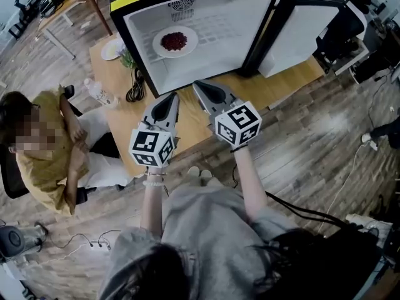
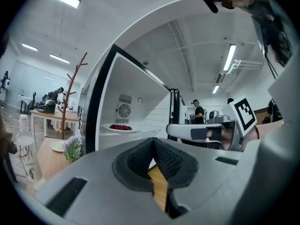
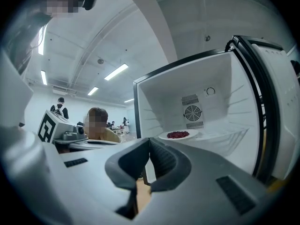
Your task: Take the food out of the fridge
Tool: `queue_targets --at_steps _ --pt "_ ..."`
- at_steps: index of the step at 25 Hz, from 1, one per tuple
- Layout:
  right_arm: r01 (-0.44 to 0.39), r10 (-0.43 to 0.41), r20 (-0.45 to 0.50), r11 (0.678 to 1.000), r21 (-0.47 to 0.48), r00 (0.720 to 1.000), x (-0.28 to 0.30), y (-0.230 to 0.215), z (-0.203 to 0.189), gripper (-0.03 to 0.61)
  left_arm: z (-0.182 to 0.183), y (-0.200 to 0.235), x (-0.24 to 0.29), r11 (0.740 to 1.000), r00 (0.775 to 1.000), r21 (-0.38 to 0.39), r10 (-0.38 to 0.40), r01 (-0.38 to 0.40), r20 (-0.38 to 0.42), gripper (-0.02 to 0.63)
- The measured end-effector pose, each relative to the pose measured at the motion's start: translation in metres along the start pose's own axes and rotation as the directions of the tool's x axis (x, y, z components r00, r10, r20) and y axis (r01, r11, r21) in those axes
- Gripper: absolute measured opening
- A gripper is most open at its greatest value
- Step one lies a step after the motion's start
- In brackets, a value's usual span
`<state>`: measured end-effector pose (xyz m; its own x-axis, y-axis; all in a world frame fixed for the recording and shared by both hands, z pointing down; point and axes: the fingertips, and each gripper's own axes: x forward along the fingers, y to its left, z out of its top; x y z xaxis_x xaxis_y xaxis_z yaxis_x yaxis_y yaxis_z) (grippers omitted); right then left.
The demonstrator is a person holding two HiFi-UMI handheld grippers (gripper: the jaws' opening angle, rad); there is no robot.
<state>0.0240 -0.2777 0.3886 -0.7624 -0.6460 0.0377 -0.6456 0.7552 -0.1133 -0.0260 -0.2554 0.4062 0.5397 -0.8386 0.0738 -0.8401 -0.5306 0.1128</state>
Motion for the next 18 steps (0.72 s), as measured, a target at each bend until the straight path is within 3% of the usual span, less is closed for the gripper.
queue_targets --at_steps 18 --pt "0.025 -0.023 -0.013 0.979 0.203 1.000 0.045 -0.048 -0.009 0.017 -0.007 0.031 0.047 1.000 0.999 -0.002 -0.007 0.007 -0.047 0.008"
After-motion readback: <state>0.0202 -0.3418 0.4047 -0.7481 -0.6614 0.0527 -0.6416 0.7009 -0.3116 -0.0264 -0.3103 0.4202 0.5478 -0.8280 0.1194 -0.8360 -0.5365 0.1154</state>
